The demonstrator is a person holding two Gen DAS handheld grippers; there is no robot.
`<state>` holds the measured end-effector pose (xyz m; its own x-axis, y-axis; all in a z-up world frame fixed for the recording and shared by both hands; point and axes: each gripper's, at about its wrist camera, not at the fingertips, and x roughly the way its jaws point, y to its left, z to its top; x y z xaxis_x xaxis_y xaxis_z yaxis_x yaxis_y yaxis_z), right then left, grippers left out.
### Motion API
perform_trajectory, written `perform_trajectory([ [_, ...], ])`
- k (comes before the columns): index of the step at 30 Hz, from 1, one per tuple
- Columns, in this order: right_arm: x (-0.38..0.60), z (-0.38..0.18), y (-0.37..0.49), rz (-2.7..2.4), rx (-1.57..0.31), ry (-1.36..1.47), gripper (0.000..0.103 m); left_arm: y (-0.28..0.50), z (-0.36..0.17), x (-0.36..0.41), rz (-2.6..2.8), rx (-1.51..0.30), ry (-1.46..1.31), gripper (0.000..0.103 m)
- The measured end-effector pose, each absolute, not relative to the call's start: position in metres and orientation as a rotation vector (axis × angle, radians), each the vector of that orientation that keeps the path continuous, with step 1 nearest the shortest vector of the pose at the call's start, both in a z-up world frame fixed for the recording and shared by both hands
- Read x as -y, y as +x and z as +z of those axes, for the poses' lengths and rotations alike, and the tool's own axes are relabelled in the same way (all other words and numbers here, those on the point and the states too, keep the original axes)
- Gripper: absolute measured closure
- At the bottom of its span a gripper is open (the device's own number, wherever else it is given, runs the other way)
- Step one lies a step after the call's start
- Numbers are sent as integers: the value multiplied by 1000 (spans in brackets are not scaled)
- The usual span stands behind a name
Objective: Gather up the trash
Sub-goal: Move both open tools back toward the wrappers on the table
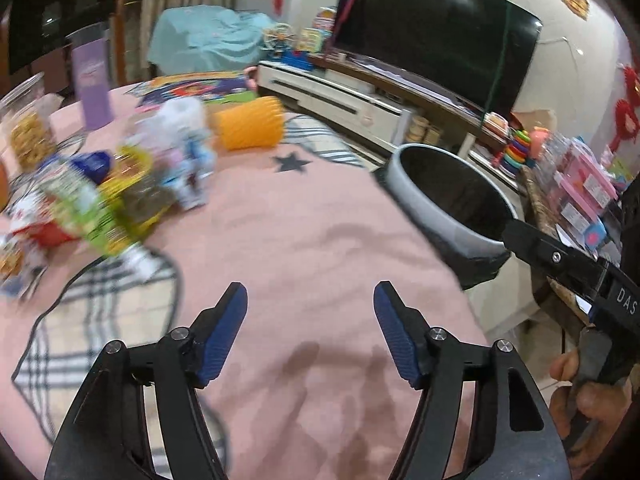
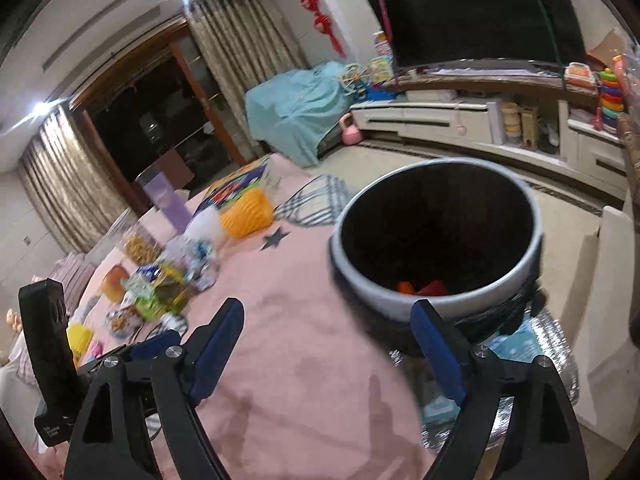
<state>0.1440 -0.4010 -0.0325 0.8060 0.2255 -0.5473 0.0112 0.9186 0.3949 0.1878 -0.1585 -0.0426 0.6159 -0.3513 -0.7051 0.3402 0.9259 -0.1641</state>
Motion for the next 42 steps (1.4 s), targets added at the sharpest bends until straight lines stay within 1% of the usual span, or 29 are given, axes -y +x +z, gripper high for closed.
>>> perform_trajectory([
  [6,361,-41,145,182,-665,381,15,179,-50,110,-313,-820,-71,34],
  [21,273,-54,156,352,-719,305,15,158,-65,7,-130,-832,-164,33],
  [30,230,-61,173,436,-745,256,15,160,-71,-27,-67,-841,-199,33],
  [42,189,-65,206,480,-744,165,17,184,-68,-59,-9,-832,-221,33],
])
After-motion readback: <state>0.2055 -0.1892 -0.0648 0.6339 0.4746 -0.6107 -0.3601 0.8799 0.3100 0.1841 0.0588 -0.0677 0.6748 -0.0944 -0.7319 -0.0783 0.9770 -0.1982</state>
